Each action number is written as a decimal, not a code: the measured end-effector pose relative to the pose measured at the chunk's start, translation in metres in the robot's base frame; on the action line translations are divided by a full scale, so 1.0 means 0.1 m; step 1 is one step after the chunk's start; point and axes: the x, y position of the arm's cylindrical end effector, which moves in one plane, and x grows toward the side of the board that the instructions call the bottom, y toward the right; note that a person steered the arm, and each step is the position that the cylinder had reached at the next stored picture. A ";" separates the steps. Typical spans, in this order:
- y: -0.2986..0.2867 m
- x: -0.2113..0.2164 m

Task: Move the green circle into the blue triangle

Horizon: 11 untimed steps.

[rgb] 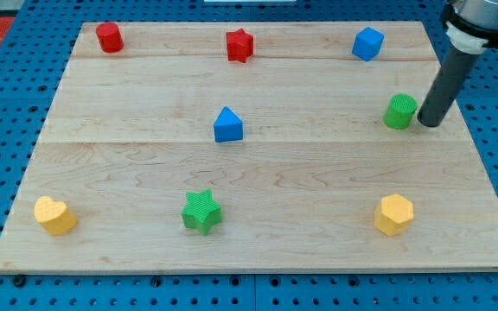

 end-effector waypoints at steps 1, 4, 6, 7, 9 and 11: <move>-0.48 0.00; -0.71 -0.40; -1.43 -0.12; -1.67 0.04; -1.92 -0.06; 0.11 -1.12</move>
